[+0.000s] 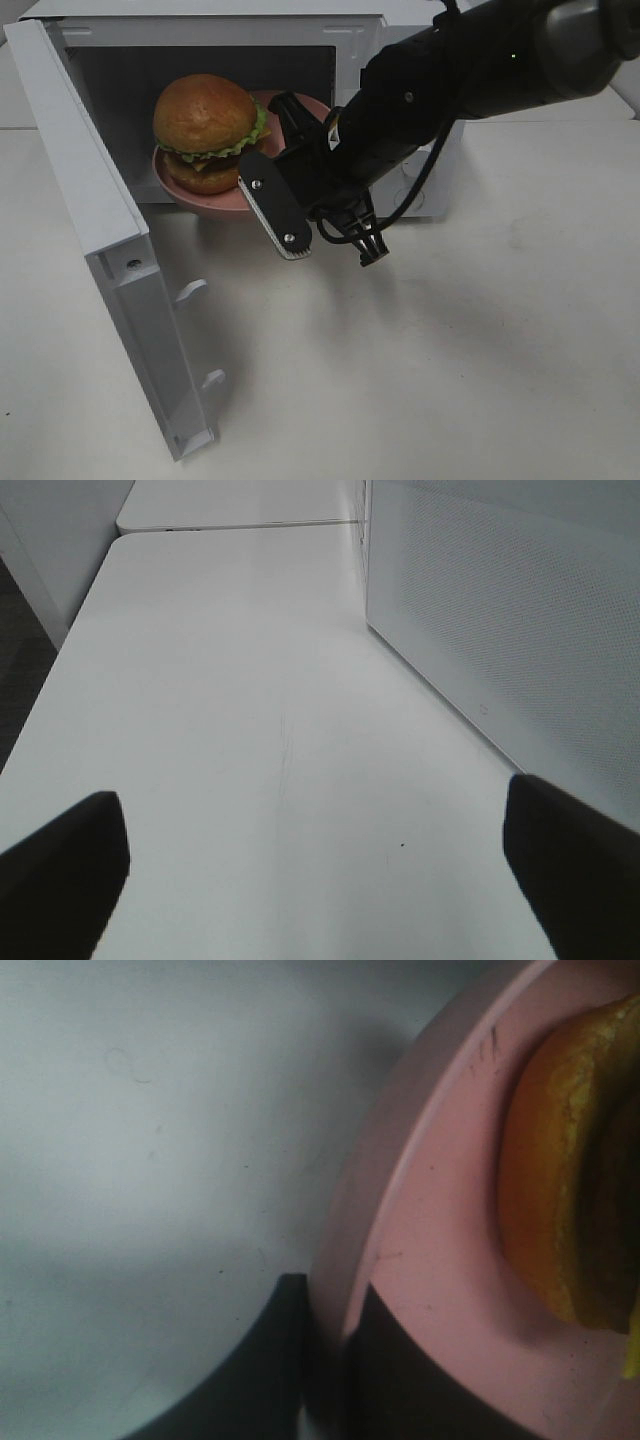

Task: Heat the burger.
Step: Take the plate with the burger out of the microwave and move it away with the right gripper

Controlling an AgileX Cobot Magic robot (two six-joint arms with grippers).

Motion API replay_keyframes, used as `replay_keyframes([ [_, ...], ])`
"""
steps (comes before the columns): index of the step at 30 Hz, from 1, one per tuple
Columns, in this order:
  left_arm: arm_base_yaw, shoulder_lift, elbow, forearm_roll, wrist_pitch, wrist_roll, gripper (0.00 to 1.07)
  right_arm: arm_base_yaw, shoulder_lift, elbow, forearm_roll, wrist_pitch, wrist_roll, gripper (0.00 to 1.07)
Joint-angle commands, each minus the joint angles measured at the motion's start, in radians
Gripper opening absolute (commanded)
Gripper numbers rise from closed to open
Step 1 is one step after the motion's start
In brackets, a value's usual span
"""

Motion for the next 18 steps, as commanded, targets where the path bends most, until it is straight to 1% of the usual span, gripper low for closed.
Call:
replay_keyframes([
  [1,0.003,-0.023,0.004,-0.002,-0.009,-0.004,0.94,-0.002,-0.079,0.054,0.018,-0.066,0.002,0.00],
  [2,0.003,-0.023,0.004,-0.002,-0.009,-0.004,0.94,-0.002,-0.079,0.054,0.018,-0.066,0.002,0.00],
  [4,0.003,-0.023,0.004,-0.002,-0.009,-0.004,0.94,-0.002,-0.124,0.096,0.033,-0.068,0.001,0.00],
  [7,0.003,-0.023,0.004,-0.002,-0.009,-0.004,0.94,-0.002,-0.138,0.111,0.033,-0.068,0.001,0.00],
  [9,0.003,-0.023,0.004,-0.002,-0.009,-0.004,0.94,-0.002,-0.192,0.170,0.033,-0.069,0.000,0.00],
  [10,0.003,-0.023,0.004,-0.002,-0.009,-0.004,0.94,-0.002,-0.192,0.170,0.033,-0.069,0.000,0.00],
  [12,0.003,-0.023,0.004,-0.002,-0.009,-0.004,0.94,-0.002,-0.236,0.217,0.033,-0.064,0.001,0.00],
  [14,0.003,-0.023,0.004,-0.002,-0.009,-0.004,0.94,-0.002,-0.249,0.233,0.032,-0.064,0.001,0.00],
  [15,0.003,-0.023,0.004,-0.002,-0.009,-0.004,0.94,-0.002,-0.282,0.268,0.032,-0.064,0.001,0.00],
  [18,0.003,-0.023,0.004,-0.002,-0.009,-0.004,0.94,-0.002,-0.295,0.282,0.032,-0.063,0.001,0.00],
])
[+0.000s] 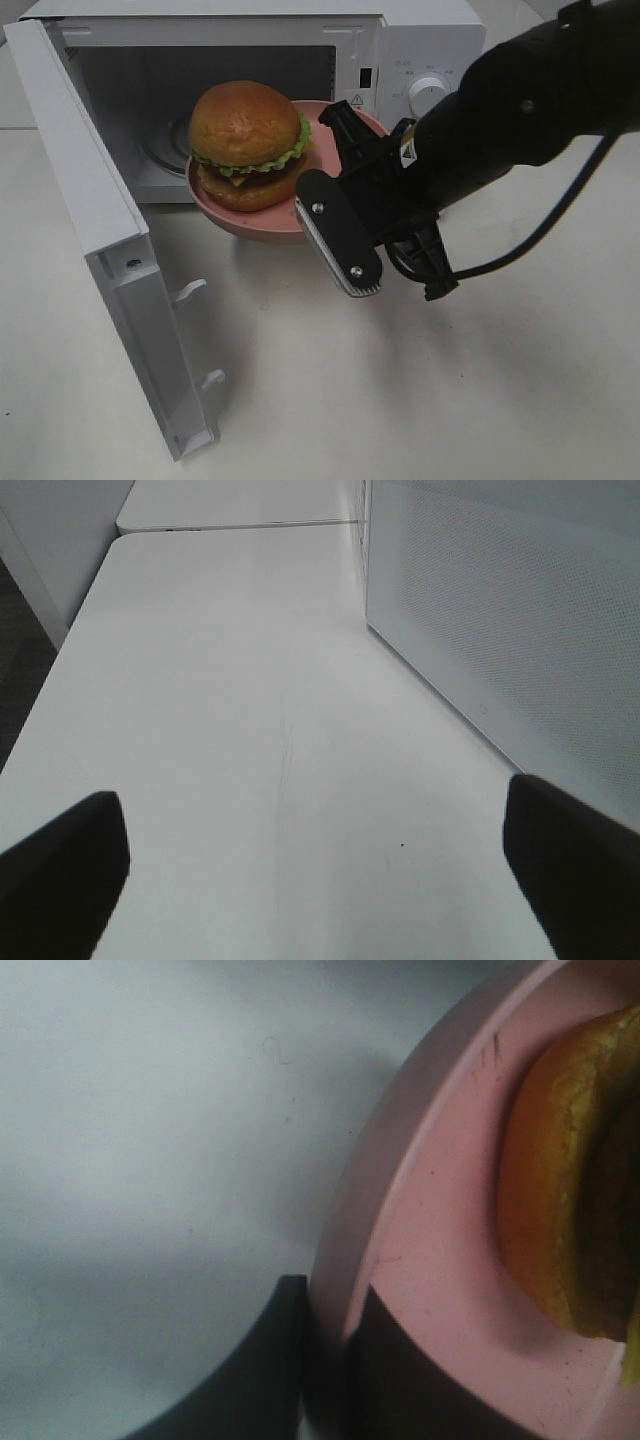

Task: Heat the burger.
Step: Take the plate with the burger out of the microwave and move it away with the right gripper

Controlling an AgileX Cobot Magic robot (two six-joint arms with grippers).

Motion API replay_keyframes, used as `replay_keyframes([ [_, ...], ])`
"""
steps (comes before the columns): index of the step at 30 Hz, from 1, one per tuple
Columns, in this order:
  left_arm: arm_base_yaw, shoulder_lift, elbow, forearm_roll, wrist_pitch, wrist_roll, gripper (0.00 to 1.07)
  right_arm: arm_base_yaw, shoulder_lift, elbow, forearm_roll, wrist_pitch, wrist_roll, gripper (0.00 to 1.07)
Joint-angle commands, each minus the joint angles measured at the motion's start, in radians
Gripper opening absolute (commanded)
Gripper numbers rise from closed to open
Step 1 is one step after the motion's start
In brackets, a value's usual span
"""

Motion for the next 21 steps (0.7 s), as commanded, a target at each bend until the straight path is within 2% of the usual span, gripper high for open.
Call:
replay_keyframes([
  [1,0.003,-0.023,0.004,-0.002,-0.009,-0.004,0.94,-0.002,-0.092,0.058,0.001,-0.060,0.009,0.00],
  [4,0.003,-0.023,0.004,-0.002,-0.009,-0.004,0.94,-0.002,-0.159,0.120,0.001,-0.046,0.009,0.00],
  [11,0.003,-0.023,0.004,-0.002,-0.009,-0.004,0.94,-0.002,-0.257,0.194,-0.011,-0.016,0.039,0.00],
  [21,0.003,-0.023,0.004,-0.002,-0.009,-0.004,0.94,-0.002,-0.427,0.280,-0.194,0.093,0.270,0.00],
])
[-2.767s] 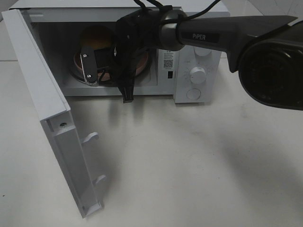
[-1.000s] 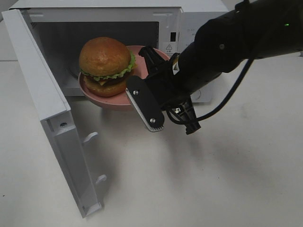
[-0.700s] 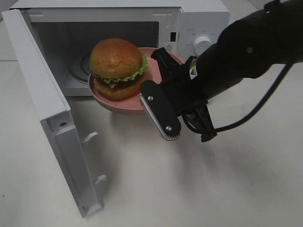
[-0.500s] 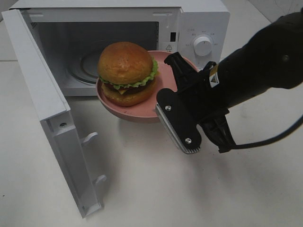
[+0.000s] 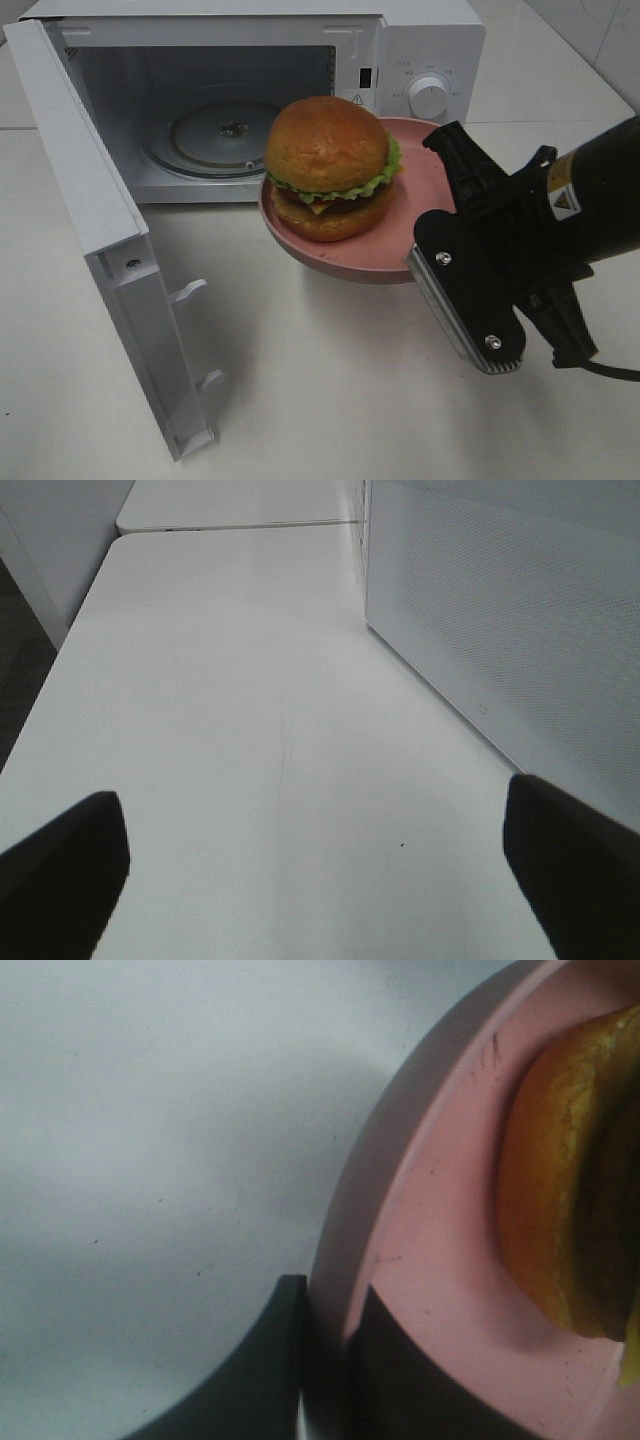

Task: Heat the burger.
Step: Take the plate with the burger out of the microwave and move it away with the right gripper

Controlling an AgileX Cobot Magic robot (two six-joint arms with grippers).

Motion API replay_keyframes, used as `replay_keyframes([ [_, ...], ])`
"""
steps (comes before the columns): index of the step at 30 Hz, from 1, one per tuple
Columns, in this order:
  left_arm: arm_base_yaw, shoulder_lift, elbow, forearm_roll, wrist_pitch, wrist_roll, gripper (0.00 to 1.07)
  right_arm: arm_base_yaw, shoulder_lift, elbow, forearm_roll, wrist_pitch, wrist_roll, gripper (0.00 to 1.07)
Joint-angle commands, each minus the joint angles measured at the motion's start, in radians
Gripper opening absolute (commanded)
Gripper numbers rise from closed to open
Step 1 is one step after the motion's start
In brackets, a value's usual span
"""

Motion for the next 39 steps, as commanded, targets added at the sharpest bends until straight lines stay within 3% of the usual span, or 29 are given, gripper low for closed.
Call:
replay_keyframes([
  [1,0.003,-0.023,0.004,-0.002,-0.009,-0.004,0.94,-0.001,-0.082,0.015,-0.078,-0.015,0.100,0.00],
  [14,0.003,-0.023,0.004,-0.002,-0.009,-0.004,0.94,-0.001,-0.310,0.100,-0.149,0.161,0.216,0.00],
  [19,0.003,-0.023,0.004,-0.002,-0.009,-0.004,0.94,-0.001,-0.387,0.100,-0.280,0.230,0.406,0.00],
  [27,0.003,-0.023,0.004,-0.002,-0.009,-0.004,0.94,-0.001,-0.403,0.100,-0.417,0.329,0.672,0.00],
  [39,0.003,-0.023,0.004,-0.002,-0.009,-0.004,0.94,-0.001,-0.398,0.100,-0.476,0.436,0.975,0.00],
])
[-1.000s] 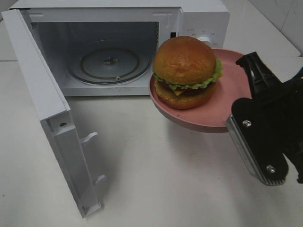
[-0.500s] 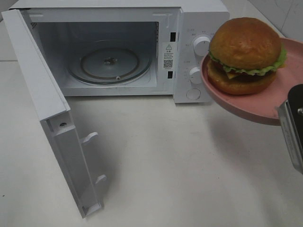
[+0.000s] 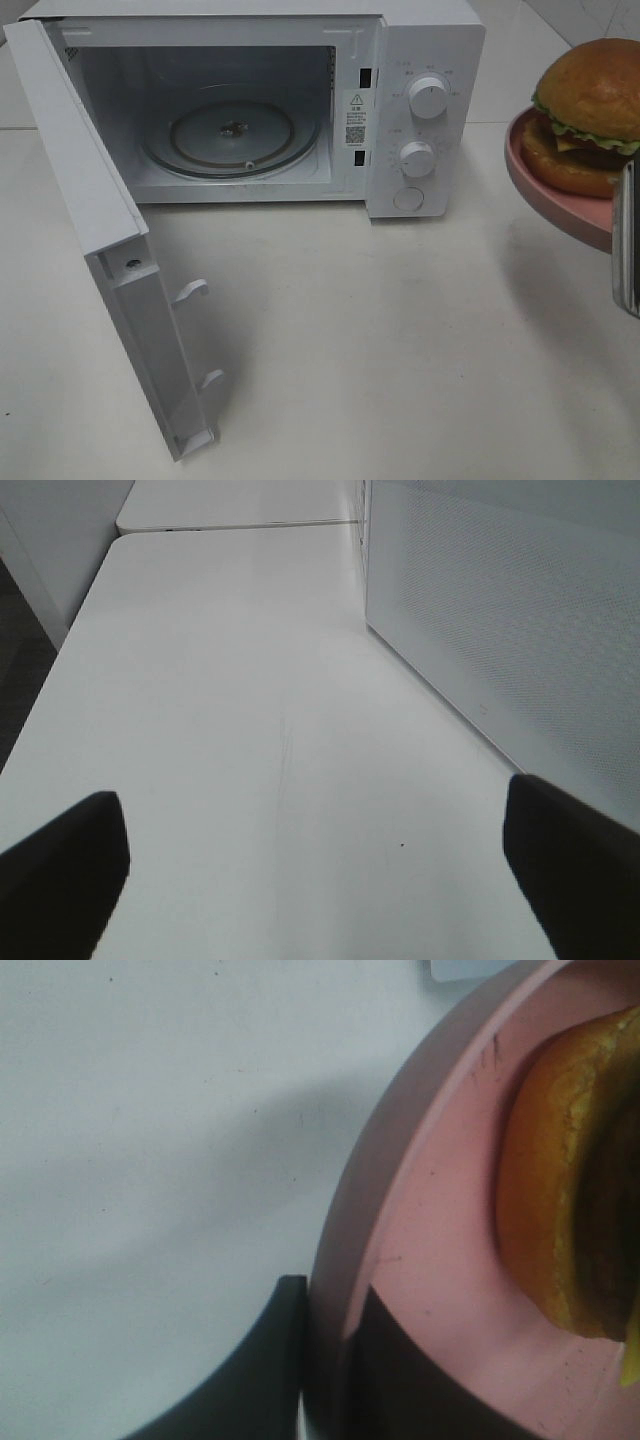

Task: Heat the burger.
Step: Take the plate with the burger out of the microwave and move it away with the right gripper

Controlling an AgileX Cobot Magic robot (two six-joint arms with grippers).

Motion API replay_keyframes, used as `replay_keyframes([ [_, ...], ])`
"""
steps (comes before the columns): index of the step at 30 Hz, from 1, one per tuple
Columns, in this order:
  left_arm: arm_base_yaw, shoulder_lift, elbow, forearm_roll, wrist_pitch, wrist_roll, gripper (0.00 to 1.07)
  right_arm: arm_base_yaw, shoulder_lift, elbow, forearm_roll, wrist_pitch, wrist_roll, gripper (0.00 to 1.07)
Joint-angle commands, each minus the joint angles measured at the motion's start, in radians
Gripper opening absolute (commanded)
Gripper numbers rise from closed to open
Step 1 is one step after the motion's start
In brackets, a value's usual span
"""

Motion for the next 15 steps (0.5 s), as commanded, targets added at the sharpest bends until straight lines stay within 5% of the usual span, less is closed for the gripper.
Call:
replay_keyframes([
  [1,0.003,-0.023,0.004,-0.002,-0.009,-0.004,0.94,-0.001,-0.007,-0.013,-0.078,0.014,0.133,0.00],
  [15,0.003,-0.023,0.004,-0.002,-0.009,-0.004,0.94,-0.001,0.104,-0.016,-0.172,0.230,0.564,0.00],
])
